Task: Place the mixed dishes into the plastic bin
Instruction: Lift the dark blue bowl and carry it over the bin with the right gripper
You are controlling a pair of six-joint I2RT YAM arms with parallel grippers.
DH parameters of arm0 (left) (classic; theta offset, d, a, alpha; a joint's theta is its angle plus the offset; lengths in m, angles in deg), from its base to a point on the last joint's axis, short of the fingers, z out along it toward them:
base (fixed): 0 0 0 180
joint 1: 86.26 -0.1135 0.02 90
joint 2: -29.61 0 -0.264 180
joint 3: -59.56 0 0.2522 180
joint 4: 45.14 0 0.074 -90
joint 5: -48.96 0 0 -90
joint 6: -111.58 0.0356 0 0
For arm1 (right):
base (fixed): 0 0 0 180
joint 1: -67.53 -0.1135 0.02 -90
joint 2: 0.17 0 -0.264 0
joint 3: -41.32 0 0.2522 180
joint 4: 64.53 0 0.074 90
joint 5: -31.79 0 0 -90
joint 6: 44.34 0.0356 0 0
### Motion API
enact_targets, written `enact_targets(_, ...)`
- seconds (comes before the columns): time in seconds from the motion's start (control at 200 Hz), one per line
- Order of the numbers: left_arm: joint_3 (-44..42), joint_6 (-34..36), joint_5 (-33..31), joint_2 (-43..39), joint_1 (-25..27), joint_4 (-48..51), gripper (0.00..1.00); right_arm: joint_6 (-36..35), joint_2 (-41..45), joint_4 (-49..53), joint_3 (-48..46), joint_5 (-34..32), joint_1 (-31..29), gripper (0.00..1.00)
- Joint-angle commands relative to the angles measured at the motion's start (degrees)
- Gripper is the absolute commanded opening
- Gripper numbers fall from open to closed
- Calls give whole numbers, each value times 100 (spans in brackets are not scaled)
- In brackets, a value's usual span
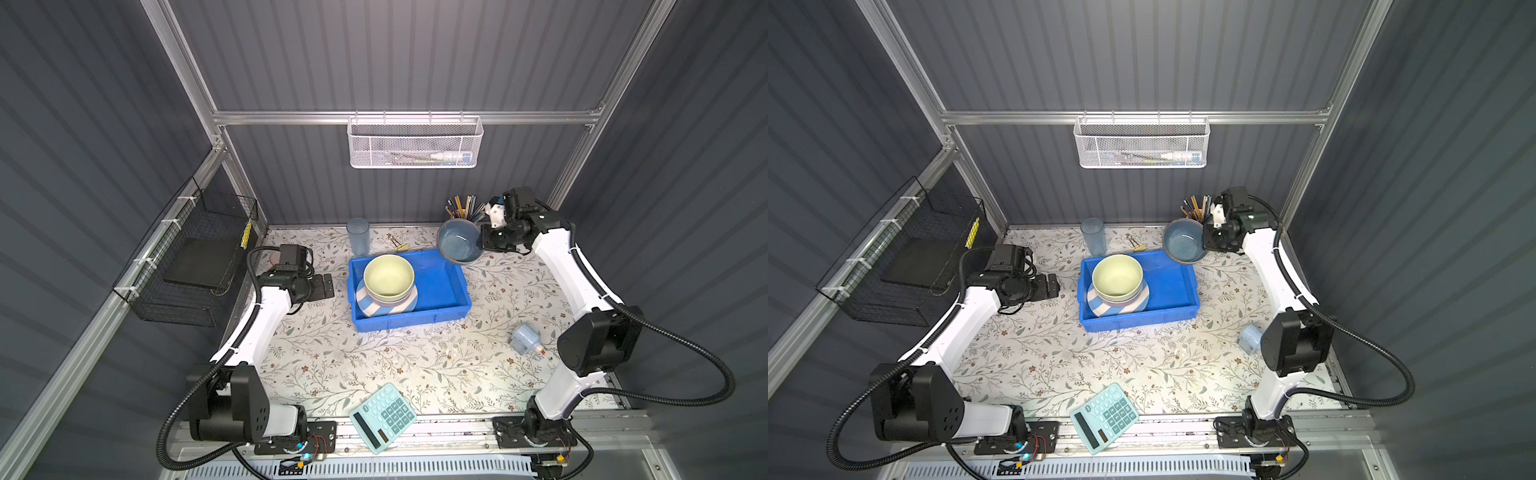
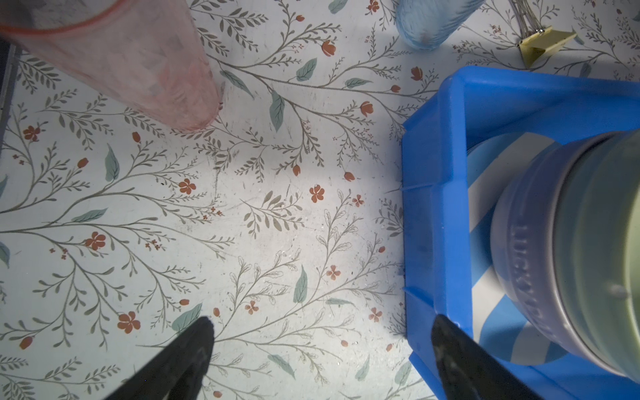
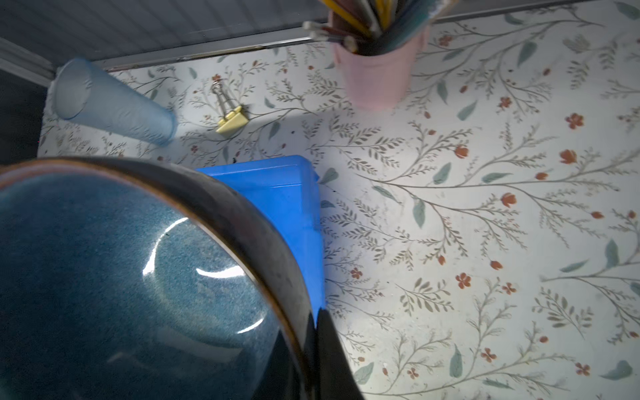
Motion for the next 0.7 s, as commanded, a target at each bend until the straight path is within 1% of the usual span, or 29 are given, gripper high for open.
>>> enact_targets(0.0,-34,-12,72,23,-51,36,99,-170,77,79,440,331,-304,0)
enact_targets(0.21,-41,-21,54,17,-66,35,99,-533,-314,511,1218,271,-1081,0)
enact_targets(0.35,-48,-31,63,5,-75,32,99,-553,-618,551,1569,210,-1489,0)
enact_targets(0.57,-48,-38,63,-7,-84,23,99,-475,-1199,576,2185,111,-1960,0)
enact_targets(0.695,-57,-38,80,-18,-89,18,99,-376,-1491,492,2363,-68,-2135,0)
